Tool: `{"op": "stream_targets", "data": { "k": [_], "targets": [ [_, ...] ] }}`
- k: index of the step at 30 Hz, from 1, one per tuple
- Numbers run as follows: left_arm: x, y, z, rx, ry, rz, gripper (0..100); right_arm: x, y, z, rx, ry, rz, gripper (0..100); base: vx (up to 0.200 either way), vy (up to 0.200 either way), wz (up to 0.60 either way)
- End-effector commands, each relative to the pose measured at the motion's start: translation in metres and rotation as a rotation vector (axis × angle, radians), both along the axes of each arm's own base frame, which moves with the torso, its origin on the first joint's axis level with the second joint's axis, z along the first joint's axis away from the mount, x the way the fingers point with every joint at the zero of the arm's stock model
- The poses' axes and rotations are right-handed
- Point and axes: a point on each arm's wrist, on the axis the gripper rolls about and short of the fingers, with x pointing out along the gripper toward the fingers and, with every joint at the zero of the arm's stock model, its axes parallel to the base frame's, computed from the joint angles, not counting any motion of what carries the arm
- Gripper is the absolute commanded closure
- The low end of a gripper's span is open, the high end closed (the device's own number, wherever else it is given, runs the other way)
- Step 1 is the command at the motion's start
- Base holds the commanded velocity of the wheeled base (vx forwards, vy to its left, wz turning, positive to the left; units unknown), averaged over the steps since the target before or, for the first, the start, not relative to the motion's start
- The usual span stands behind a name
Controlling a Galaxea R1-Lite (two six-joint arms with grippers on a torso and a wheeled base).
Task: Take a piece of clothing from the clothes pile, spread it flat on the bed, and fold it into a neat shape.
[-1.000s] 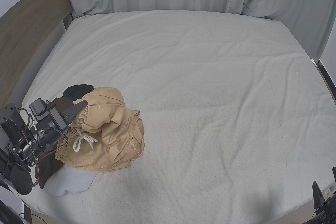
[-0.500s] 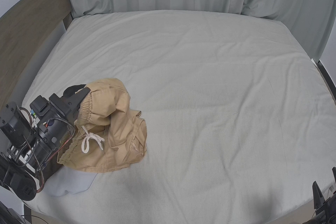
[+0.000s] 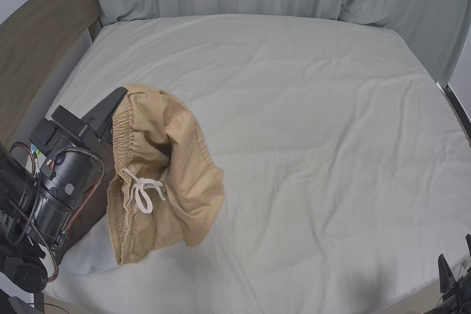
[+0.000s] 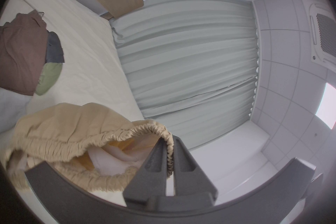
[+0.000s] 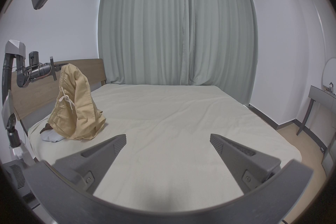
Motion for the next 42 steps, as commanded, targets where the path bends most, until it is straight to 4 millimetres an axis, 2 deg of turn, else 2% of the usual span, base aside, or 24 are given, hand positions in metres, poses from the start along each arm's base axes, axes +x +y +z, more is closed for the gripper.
{"op": "stream_targets", "data": {
  "k": [1,7,14,28,33,35,36,37,38,39,41,42],
  "targets": [
    [-0.020,0.002,0.022,-0.059,-0.087,-0.044,100,0.001,0.000,-0.005,-0.001,0.014,0.000,0,0.000,0.000,0.00],
    [-0.024,0.000,0.022,-0.055,-0.084,-0.063,100,0.001,0.000,-0.005,-0.001,0.014,0.000,0,0.000,0.000,0.00],
    [-0.014,-0.004,-0.001,0.015,0.010,-0.050,100,0.001,0.000,-0.005,-0.001,0.014,0.000,0,0.000,0.000,0.00],
    [-0.007,-0.007,-0.017,0.101,0.049,-0.024,100,0.001,0.000,-0.005,-0.002,0.014,0.000,0,0.000,0.000,0.00],
    [0.013,-0.031,-0.048,0.254,0.116,-0.051,100,0.001,0.000,-0.005,-0.002,0.014,0.000,0,0.000,0.000,0.00],
    [0.018,-0.054,-0.063,0.316,0.135,-0.111,100,0.001,0.000,-0.005,-0.002,0.014,0.000,0,0.000,0.000,0.00],
    [0.018,-0.055,-0.064,0.319,0.135,-0.115,100,0.001,0.000,-0.005,-0.002,0.014,0.000,0,0.000,0.000,0.00],
    [0.019,-0.076,-0.071,0.339,0.137,-0.173,100,0.001,0.000,-0.005,-0.002,0.014,-0.001,0,0.000,0.000,0.00],
    [0.018,-0.081,-0.072,0.340,0.136,-0.184,100,0.001,0.000,-0.005,-0.002,0.014,0.000,0,0.000,0.000,0.00],
    [0.016,-0.103,-0.076,0.346,0.128,-0.245,100,0.001,0.000,-0.005,-0.002,0.014,-0.001,0,0.000,0.000,0.00],
    [0.010,-0.132,-0.074,0.334,0.094,-0.322,100,0.001,0.000,-0.005,-0.002,0.014,-0.001,0,0.000,0.000,0.00],
    [0.009,-0.136,-0.073,0.330,0.087,-0.332,100,0.001,0.000,-0.005,-0.002,0.014,0.000,0,0.000,0.000,0.00]
  ]
}}
